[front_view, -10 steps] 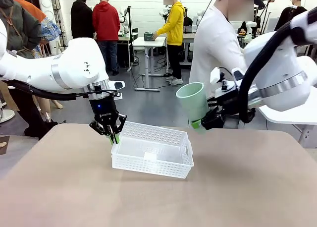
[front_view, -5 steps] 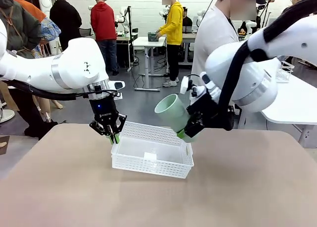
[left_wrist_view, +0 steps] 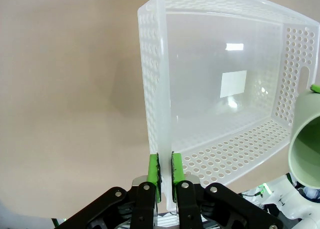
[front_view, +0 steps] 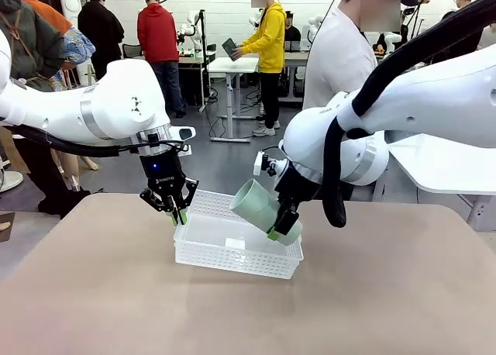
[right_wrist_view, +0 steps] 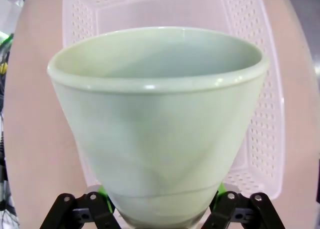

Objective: Clean and organize the cups into the basket.
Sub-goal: Pick up the Organizing basket and move it to the center of the table, then pick up the Reusable plastic cup from the right side of the table and place it inside the Organizing basket.

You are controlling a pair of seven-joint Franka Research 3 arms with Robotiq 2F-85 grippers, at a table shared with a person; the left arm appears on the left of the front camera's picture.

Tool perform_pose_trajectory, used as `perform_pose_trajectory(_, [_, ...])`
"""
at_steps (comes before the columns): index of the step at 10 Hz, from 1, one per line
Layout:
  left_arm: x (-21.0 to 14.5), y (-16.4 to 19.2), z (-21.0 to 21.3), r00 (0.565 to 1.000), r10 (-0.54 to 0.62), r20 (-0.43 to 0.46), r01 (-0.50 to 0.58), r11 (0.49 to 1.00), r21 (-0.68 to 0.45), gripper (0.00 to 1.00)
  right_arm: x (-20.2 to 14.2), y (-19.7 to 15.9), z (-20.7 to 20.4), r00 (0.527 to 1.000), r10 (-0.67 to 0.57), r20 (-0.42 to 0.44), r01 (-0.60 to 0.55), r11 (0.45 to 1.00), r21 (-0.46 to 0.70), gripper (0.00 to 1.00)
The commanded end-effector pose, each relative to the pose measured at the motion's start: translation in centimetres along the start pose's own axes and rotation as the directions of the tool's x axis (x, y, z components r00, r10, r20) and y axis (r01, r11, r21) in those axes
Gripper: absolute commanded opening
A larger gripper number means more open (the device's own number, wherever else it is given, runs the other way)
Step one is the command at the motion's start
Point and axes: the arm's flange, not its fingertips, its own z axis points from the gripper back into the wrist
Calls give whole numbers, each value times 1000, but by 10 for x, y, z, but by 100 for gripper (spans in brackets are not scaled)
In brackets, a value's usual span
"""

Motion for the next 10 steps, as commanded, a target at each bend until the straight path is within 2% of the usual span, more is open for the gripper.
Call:
perform_pose_trajectory(1, [-1,0,0,1000,3,10,-3,1000,0,0,14,-8,-6,999,-4,-35,5,1000,30,80])
perform_pose_trajectory(8, [-1,0,0,1000,3,10,-3,1000,0,0,10,-6,-41,991,33,-130,-20,995,97,80])
perform_pose_trajectory(9, [-1,0,0,1000,3,10,-3,1000,0,0,10,-6,-41,991,33,-127,-21,995,99,94])
perform_pose_trajectory(10, [-1,0,0,1000,3,10,-3,1000,0,0,10,-5,-41,992,35,-123,-22,994,104,100])
